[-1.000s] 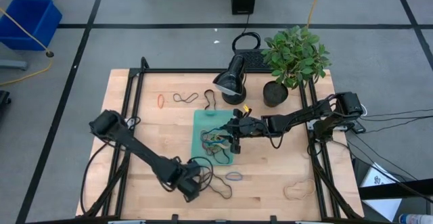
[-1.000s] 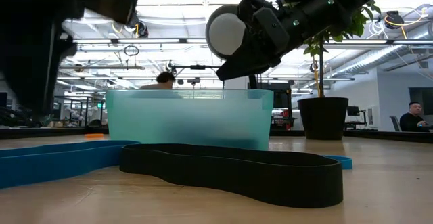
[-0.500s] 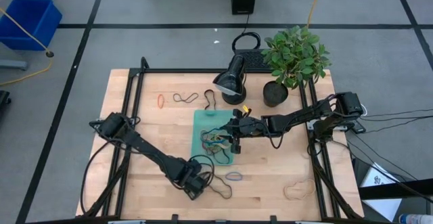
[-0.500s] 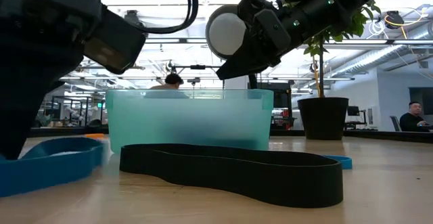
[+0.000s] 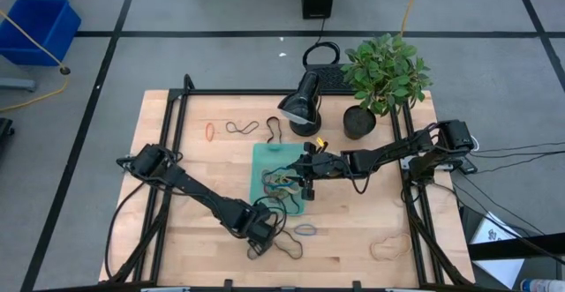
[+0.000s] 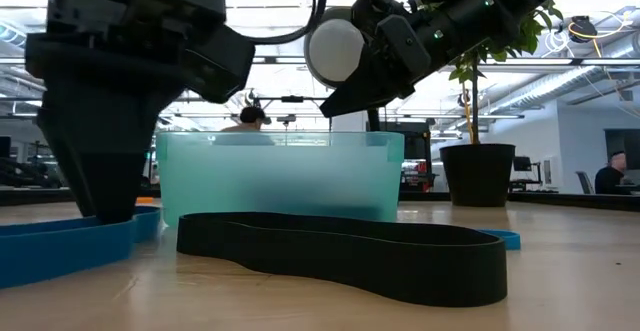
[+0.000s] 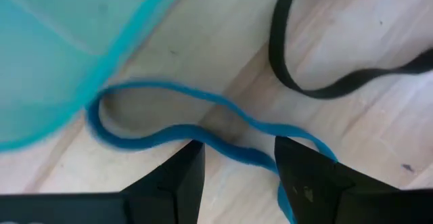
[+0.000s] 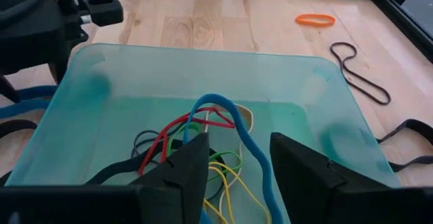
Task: Pick and place rubber bands into bin
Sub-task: Put the left blue rubber band into the basket
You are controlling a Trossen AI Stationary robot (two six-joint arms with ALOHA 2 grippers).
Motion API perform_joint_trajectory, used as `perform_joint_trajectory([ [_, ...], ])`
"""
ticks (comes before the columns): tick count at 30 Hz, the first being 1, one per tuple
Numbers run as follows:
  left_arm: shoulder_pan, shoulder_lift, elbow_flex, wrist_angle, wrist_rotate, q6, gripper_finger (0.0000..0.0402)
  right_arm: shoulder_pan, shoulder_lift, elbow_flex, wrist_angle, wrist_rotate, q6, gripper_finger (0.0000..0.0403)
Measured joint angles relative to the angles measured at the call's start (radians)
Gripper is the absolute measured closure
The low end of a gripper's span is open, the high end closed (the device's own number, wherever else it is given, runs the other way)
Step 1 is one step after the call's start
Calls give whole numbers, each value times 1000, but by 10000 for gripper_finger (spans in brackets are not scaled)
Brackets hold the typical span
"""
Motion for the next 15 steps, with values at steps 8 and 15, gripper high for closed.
perform_joint_trajectory([
  [8,8,0,-10,-8,35,-19,216,0,0,0,-20,0,0,252],
  [15,7,0,-11,-9,54,-32,231,0,0,0,-23,0,0,252],
])
